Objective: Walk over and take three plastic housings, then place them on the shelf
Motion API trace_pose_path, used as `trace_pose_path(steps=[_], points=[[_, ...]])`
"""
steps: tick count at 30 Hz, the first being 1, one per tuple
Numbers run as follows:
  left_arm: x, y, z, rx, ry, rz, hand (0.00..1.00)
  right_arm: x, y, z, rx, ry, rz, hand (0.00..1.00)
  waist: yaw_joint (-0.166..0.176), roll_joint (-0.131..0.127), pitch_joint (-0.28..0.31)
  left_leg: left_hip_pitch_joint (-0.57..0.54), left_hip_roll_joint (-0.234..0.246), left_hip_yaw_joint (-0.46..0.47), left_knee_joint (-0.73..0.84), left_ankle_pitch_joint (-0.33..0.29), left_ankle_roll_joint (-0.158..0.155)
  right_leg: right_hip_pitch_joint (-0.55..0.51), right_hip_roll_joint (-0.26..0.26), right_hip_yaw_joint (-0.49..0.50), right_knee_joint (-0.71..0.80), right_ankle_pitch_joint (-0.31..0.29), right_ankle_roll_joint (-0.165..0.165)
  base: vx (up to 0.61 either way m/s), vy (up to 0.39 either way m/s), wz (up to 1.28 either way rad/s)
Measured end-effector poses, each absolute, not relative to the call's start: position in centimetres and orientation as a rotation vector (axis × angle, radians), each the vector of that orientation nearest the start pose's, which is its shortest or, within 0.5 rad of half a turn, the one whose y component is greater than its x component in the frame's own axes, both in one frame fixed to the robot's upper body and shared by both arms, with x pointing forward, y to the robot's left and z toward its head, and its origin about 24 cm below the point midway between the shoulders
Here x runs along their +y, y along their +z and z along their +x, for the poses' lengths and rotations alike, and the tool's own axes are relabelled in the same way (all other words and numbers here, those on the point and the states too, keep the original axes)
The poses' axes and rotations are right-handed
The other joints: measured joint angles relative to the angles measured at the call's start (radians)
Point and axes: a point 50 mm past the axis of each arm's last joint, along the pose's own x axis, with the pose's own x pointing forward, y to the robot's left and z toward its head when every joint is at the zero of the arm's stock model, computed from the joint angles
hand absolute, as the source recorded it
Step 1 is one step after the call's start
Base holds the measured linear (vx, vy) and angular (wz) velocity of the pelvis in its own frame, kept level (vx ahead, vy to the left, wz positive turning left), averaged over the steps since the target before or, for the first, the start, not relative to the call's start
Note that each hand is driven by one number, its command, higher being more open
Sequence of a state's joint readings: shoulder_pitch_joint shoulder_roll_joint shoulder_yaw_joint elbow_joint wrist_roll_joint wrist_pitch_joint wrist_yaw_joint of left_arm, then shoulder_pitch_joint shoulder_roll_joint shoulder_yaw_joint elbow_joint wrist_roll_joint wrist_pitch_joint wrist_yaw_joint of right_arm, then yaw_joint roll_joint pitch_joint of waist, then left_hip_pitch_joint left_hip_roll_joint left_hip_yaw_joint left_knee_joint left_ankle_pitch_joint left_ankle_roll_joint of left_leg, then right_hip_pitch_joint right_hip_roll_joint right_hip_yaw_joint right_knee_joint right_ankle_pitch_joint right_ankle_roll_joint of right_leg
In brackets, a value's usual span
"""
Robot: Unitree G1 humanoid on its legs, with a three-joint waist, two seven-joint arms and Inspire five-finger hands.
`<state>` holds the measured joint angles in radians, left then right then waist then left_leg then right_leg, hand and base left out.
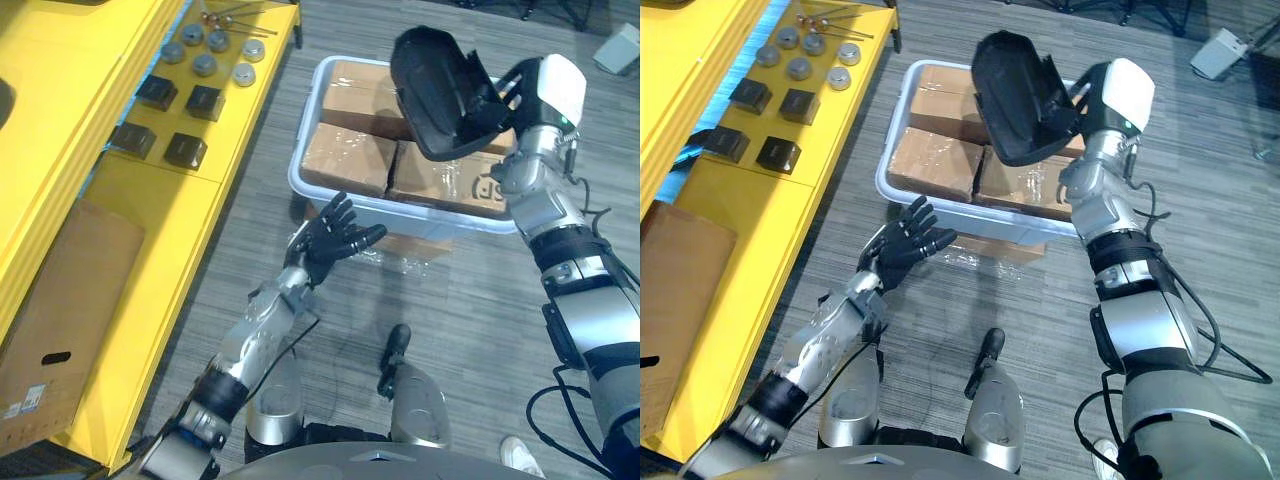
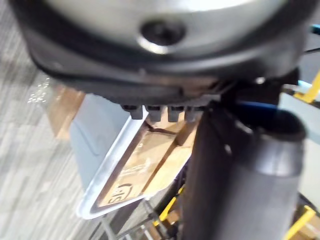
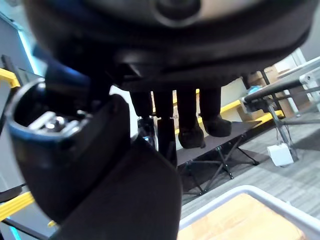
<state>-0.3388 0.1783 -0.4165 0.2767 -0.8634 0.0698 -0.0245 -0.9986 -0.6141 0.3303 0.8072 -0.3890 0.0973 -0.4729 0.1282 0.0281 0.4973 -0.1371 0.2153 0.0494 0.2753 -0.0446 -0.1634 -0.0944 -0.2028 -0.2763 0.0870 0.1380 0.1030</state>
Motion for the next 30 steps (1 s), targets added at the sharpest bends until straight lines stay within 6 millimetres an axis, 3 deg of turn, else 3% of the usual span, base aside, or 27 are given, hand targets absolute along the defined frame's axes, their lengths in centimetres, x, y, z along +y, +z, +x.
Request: trace_pose_path(steps=[5,8,13,17,23,30], points=[[6.6,5.4,32.8,0.341,-0.459,-0.644,1.0,-21.1,25.5,39.7,-0.501,-0.48,-1.132,0.0,-0.032,-0.035,-0.001,-0.033,0.011,0.035,0.003,0.005,-0.008,-0.054,0.014,0.035,-0.02,0.034,-0.009,-0.02,-0.004,-0.22],[6.4,6.6,33.6,0.329,-0.464,-0.718,1.0,-19.4,26.0,39.7,-0.583,-0.428,-1.147,0.0,-0.054,-0.039,0.001,-0.035,0.011,0.043,0.002,0.002,-0.009,-0.062,0.014,0.041,-0.018,0.038,-0.007,0.05,0.014,-0.11],[5.8,9.7,34.8,0.244,-0.476,-0.963,1.0,-17.2,25.7,39.5,-0.69,-0.328,-1.226,0.0,-0.079,-0.042,0.002,-0.03,0.011,0.059,0.005,-0.01,-0.008,-0.068,0.014,0.057,-0.017,0.038,-0.007,0.04,0.016,-0.08],[6.7,10.9,35.5,0.158,-0.423,-1.116,1.0,-16.0,25.1,39.2,-0.761,-0.25,-1.294,0.0,-0.094,-0.043,0.002,-0.031,0.013,0.07,0.026,-0.026,-0.005,-0.074,0.013,0.066,-0.005,0.037,-0.007,0.0,0.022,-0.1],[7.5,11.5,35.8,0.081,-0.382,-1.255,1.0,-15.1,23.7,38.3,-0.805,-0.186,-1.268,0.0,-0.108,-0.045,0.002,-0.029,0.013,0.084,0.039,-0.034,-0.002,-0.078,0.013,0.078,-0.004,0.036,-0.007,-0.02,0.017,-0.06],[7.2,11.6,35.8,0.069,-0.379,-1.27,1.0,-15.2,22.2,38.0,-0.815,-0.179,-1.242,0.0,-0.119,-0.045,0.002,-0.028,0.013,0.086,0.038,-0.034,-0.002,-0.079,0.013,0.08,-0.004,0.036,-0.007,0.0,0.0,0.0]])
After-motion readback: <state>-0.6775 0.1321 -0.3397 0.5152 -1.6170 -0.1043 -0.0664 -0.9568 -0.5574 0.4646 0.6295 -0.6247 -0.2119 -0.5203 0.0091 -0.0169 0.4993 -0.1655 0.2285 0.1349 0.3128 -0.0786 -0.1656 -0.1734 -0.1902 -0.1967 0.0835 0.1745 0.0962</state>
